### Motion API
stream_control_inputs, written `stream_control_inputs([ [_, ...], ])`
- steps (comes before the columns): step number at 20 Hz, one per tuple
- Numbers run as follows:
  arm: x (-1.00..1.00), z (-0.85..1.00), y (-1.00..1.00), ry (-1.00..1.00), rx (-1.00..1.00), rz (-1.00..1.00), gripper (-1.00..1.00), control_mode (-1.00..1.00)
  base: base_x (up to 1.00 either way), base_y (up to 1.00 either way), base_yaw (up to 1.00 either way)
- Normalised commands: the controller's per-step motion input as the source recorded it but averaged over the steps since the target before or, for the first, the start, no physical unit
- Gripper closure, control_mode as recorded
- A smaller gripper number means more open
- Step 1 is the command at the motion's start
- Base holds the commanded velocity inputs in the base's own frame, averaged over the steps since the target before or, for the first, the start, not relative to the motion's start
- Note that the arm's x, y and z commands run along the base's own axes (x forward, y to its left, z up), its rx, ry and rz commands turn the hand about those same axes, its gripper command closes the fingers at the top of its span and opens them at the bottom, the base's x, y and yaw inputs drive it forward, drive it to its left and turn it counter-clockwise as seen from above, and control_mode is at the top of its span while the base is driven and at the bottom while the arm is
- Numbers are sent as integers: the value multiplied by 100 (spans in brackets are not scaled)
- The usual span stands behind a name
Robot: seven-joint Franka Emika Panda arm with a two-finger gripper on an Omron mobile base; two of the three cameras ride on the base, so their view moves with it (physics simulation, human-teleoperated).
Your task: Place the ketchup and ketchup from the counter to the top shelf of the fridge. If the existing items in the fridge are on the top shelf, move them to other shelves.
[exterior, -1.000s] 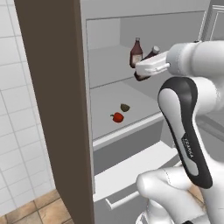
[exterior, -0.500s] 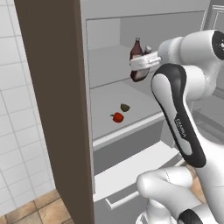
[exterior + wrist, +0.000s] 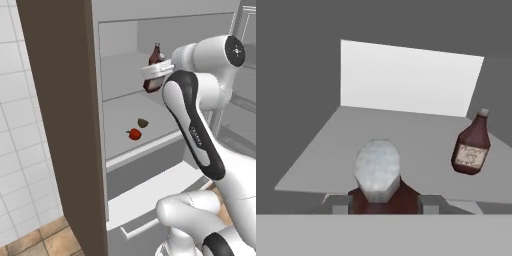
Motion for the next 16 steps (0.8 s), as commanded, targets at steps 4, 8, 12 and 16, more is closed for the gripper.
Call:
stream_control_inputs([
  [4,50,-6,23,0,0,0,100,-100,0,0,0],
  [8,55,-4,24,0,0,0,100,-100,0,0,0],
  [12,52,-2,23,0,0,0,100,-100,0,0,0],
  [16,47,-8,14,0,0,0,100,-100,0,0,0],
])
